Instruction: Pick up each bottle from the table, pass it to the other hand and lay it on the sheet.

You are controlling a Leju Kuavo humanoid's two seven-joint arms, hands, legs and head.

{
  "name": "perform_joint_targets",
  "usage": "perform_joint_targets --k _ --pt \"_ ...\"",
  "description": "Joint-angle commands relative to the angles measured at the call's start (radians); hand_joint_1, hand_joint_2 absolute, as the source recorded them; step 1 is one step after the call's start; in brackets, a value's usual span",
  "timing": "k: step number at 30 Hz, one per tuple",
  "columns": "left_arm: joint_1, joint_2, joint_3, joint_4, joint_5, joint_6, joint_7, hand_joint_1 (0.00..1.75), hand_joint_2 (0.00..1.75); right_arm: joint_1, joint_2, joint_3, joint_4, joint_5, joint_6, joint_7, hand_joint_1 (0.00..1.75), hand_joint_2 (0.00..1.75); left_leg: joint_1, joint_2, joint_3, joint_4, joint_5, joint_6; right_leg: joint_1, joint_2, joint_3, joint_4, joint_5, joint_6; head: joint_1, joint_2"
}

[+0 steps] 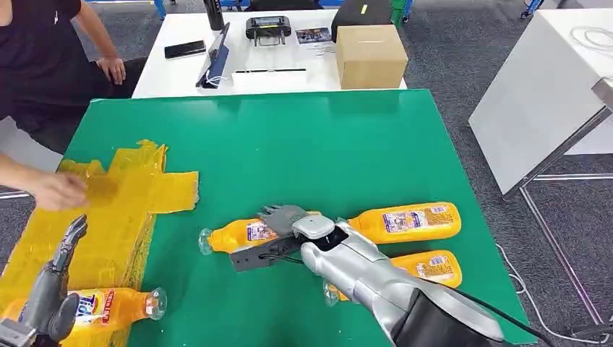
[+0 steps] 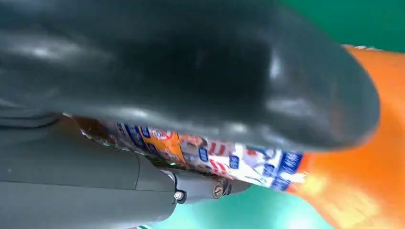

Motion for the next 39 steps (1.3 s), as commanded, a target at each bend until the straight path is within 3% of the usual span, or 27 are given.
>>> perform_joint_targets --k 1,11,12,14,15,17,18,39 --pt "-0.029 -0.092 0.055 -0.037 0.008 -0.025 0.003 0.0 0.0 -0.019 -0.045 0.029 0.013 0.005 -0.008 0.008 0.0 0.0 0.001 -0.004 0.001 0.0 0.001 0.001 0.001 -0.003 0.003 -0.001 0.0 0.0 0.0 0.0" --pt "-0.047 -0.154 0.104 -0.071 0.076 -0.14 0.003 0.0 0.0 -0.003 -0.085 0.022 0.024 0.057 0.006 0.025 0.0 0.0 0.0 -0.004 0.002 0.0 0.001 0.001 0.001 -0.003 0.004 -0.002 0.0 0.001 0.0 0.0" --pt "-0.047 -0.154 0.104 -0.071 0.076 -0.14 0.003 0.0 0.0 -0.003 -0.085 0.022 0.024 0.057 0.006 0.025 0.0 1.75 0.0 -0.003 0.002 -0.001 0.001 0.001 0.0 -0.003 0.004 -0.002 0.0 0.001 0.0 0.0" --pt "-0.061 -0.154 0.1 -0.06 0.078 -0.155 0.003 0.0 0.0 -0.008 -0.083 0.039 0.043 0.073 0.042 0.016 0.02 1.75 0.0 -0.003 0.0 -0.001 0.001 0.0 0.0 -0.002 0.002 -0.001 0.0 0.0 0.0 0.0" --pt "-0.063 -0.154 0.099 -0.058 0.078 -0.156 0.003 0.0 0.0 -0.007 -0.084 0.039 0.044 0.073 0.041 0.016 0.44 1.75 0.0 -0.004 0.001 -0.001 0.001 0.001 0.0 -0.003 0.003 -0.002 0.0 0.0 0.0 0.0" --pt "-0.073 -0.153 0.096 -0.05 0.08 -0.161 0.003 0.0 0.0 -0.004 -0.084 0.035 0.054 0.072 0.04 0.013 1.54 1.75 0.0 -0.004 0.002 -0.001 0.001 0.001 0.0 -0.004 0.003 -0.002 0.001 0.0 0.0 0.0" --pt "-0.074 -0.151 0.097 -0.046 0.079 -0.16 0.003 0.0 0.0 -0.002 -0.084 0.035 0.059 0.075 0.037 0.012 1.75 1.75 0.0 -0.003 0.001 -0.001 0.001 0.0 0.0 -0.003 0.003 -0.001 0.0 0.0 0.0 0.0" --pt "-0.064 -0.16 0.131 -0.056 0.106 -0.185 0.003 0.0 0.0 0.022 -0.089 0.014 0.058 0.076 0.018 0.006 1.75 1.75 0.0 -0.002 0.008 -0.001 0.001 0.0 -0.001 -0.002 0.009 -0.002 0.0 0.0 0.0 0.0"
